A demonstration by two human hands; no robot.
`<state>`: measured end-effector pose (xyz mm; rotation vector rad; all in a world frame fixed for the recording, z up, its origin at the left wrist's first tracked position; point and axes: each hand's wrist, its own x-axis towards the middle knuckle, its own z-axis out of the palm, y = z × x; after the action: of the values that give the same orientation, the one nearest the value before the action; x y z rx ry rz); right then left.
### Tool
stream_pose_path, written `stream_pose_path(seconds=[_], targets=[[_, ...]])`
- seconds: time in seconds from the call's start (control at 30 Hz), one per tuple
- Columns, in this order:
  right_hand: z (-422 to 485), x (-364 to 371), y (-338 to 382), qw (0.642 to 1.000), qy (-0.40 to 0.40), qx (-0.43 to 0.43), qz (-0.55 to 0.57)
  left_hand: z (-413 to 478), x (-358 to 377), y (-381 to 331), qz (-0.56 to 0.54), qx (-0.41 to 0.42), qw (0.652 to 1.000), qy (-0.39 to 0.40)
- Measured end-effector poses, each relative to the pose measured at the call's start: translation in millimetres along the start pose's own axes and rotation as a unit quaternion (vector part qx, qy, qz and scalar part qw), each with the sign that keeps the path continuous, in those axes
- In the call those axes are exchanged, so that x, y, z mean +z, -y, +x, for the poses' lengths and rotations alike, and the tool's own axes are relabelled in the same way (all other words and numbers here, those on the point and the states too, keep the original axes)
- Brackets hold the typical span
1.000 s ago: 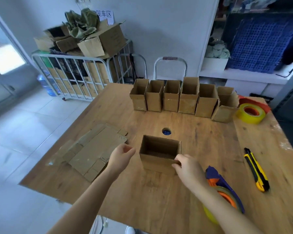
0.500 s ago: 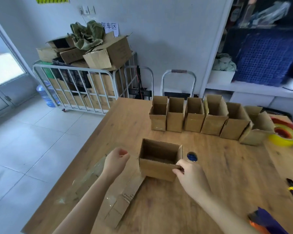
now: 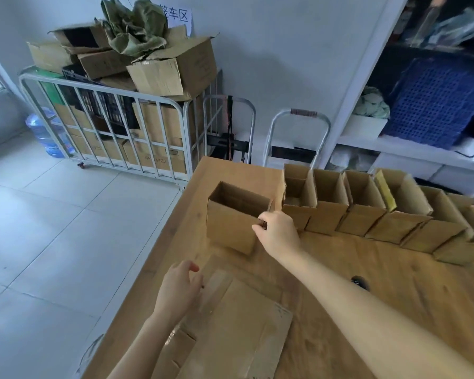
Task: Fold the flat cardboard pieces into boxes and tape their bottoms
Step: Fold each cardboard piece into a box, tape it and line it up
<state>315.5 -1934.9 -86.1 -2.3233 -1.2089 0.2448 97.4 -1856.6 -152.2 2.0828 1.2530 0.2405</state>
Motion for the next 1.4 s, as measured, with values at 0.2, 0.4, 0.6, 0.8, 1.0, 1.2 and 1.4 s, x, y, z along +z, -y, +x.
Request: stream_pose_path(seconds=[0.2,0.4,0.6,0.8,1.0,1.2,1.4], targets=[[70.6,15.7,4.9,0.998,-0.020,0.024,-0.063,9.0,-2.0,25.1,-0.030,-0.020,0.999,-0.022],[106.0,20.2,-2.8,0.991,-0.016,0.089,-0.097,18.9,-0.1,31.2,-0.037,-0.029,0.999,-0.017],[99.6,17.1,-7.0,0.991,-0.028,0.095,-0.089,15.8,6.9,23.4,-0.055,-0.041,0.998,0.009],[49.4,3.6,-4.6,0.997,-0.058,0.049,0.011,-0.6,3.9,20.5,-0.041,-0.037,0.998,0.015],[-56.6,24.9,-33.4,0.985,0.122,0.118,0.020,-32.8,-2.9,28.3,-0.019,-0.068,0.997,0.039],[-129.9,36.4,-62.5,0.951,0.195,0.234,0.053,-66.8,0.0,31.7,0.028,-0.094,0.995,0.036],[-159.0,27.8,-71.6,0.928,0.234,0.239,0.166,-89.1,3.5,12.1,0.109,-0.074,0.990,0.041]])
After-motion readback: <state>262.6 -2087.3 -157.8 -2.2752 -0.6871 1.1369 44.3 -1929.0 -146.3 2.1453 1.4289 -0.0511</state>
